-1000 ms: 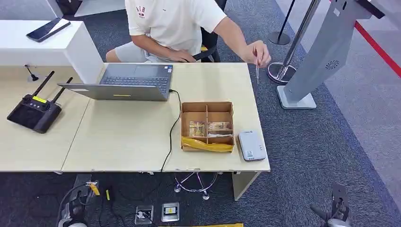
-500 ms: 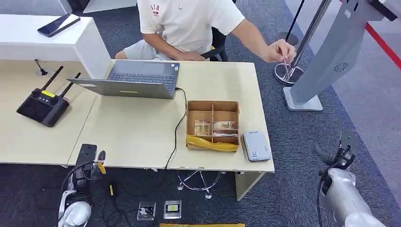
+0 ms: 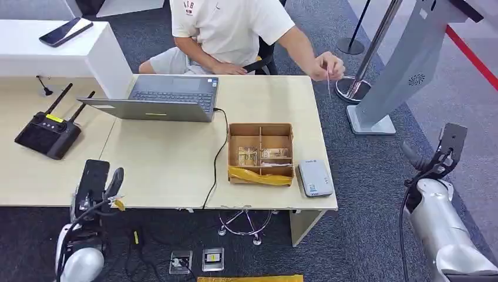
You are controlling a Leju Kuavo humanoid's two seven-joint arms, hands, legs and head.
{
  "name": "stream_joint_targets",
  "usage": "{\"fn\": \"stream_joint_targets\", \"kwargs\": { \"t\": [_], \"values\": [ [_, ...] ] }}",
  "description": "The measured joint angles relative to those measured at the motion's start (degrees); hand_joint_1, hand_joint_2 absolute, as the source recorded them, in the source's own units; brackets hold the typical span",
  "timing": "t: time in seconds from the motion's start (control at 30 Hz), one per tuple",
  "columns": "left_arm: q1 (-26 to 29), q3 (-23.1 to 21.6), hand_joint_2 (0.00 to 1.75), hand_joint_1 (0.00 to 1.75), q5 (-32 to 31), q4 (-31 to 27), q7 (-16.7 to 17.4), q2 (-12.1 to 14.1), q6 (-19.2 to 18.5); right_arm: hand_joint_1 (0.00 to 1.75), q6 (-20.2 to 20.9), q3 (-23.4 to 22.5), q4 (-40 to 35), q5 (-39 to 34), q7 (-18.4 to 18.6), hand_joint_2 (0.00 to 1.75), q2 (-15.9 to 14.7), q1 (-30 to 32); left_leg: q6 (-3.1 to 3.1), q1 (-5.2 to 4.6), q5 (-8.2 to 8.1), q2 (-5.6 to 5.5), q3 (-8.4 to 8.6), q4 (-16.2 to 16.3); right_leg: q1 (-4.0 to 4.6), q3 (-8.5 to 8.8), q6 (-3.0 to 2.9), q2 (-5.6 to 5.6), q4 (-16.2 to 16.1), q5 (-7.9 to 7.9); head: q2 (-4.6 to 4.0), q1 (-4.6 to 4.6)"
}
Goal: Pass the card to the sensor for recognition and then transmit it.
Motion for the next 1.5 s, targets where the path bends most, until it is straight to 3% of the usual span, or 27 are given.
{"fn": "stream_joint_targets", "kwargs": {
  "t": [0.17, 0.37, 0.7, 1.07, 1.33, 1.5],
  "values": [
    [1.3, 2.4, 0.0, 0.0, 1.8, 2.9, -0.2, -0.5, 1.7, 0.0, -0.7, 0.0, -3.1, 0.2, 0.8, 1.75, -1.5, 0.8, 0.0, 0.03, 0.01, 0.02, -0.12, 0.0, 0.03, -0.13, 0.0, 0.02, 0.0, 0.0, 0.0, -0.02],
    [1.3, 5.2, 0.0, 0.0, 4.6, 9.4, -3.0, -0.3, 3.4, 0.0, -1.0, -0.9, -6.3, 0.6, 1.9, 1.75, -2.8, 2.9, -0.01, 0.04, 0.01, 0.09, -0.12, 0.0, 0.04, -0.14, 0.0, 0.13, 0.0, 0.0, 0.0, 0.0],
    [0.8, 9.6, 0.0, 0.0, 8.4, 25.2, -6.4, 2.8, 6.6, 0.0, -1.2, -4.2, -11.6, 2.0, 3.3, 1.75, -4.7, 7.2, 0.02, 0.03, -0.04, 0.13, -0.17, 0.0, 0.04, -0.18, -0.01, 0.17, 0.0, -0.01, 0.0, -0.02],
    [-0.5, 13.9, 0.0, 0.0, 11.7, 45.7, -5.0, 8.9, 12.0, 0.0, -1.3, -8.9, -15.7, 3.6, 4.1, 1.75, -6.8, 10.0, 0.01, 0.04, -0.04, 0.15, -0.18, 0.0, 0.05, -0.19, -0.02, 0.16, 0.0, -0.02, 0.0, 0.0],
    [-2.1, 17.1, 0.0, 0.0, 14.0, 59.8, -4.5, 16.4, 15.3, 0.0, -1.4, -13.2, -18.8, 3.8, 4.1, 1.75, -8.5, 11.6, -0.02, 0.06, -0.06, 0.15, -0.18, 0.0, 0.06, -0.19, -0.03, 0.16, 0.0, -0.04, 0.0, 0.02],
    [-3.1, 19.3, 0.0, 0.0, 16.1, 67.2, -7.6, 20.6, 15.4, 0.0, -2.5, -15.7, -22.4, 4.2, 3.9, 1.75, -10.5, 11.1, -0.02, 0.07, -0.06, 0.13, -0.2, 0.0, 0.08, -0.17, -0.03, 0.13, 0.0, -0.04, 0.0, 0.0]
  ]
}}
